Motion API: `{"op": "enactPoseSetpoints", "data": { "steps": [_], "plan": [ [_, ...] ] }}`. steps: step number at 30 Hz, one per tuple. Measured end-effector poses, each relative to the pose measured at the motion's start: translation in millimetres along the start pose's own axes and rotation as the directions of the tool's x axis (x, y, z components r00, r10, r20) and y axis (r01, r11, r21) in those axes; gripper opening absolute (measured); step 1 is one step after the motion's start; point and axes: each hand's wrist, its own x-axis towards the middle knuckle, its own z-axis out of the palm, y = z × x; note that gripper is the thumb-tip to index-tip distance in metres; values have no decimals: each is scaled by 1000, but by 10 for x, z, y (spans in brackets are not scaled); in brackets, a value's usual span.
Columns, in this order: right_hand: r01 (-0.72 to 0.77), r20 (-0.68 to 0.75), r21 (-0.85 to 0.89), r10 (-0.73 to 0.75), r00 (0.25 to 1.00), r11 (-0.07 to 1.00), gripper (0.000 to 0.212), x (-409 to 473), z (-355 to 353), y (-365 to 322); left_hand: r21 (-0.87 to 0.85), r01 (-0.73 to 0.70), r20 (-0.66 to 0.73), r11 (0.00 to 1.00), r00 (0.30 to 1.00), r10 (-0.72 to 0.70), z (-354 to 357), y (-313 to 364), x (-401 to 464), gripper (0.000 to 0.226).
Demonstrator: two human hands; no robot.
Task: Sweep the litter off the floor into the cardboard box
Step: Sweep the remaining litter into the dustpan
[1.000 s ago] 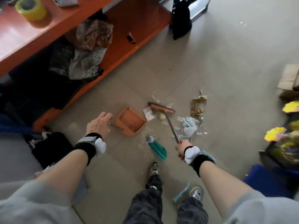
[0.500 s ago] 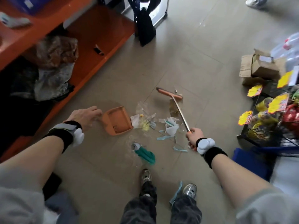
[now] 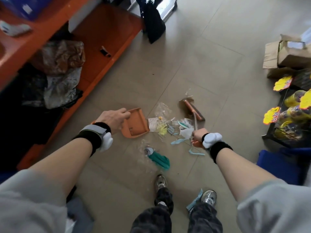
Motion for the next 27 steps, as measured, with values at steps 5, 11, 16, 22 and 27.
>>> {"op": "enactPoseSetpoints", "data": {
  "steps": [5,11,16,22,27],
  "plan": [
    [44,148,-92,-30,989,995,33,-346,504,143,68,-43,-3,997,999,43,-178,168,96,29],
    [-6,197,75,-9,980,997,19,-552,710,166,43,-49,-3,998,999,49,-225,252,76,32],
    [-30,243,131,-3,970,991,15,-576,805,195,-30,-25,-57,999,998,23,-119,378,73,29],
    [-92,332,221,14,943,971,18,-714,839,222,-108,30,-65,994,997,-37,-71,305,0,32],
    [-200,457,338,25,889,920,25,-947,570,158,-120,2,-115,993,993,-16,-6,360,-115,30]
  ]
}}
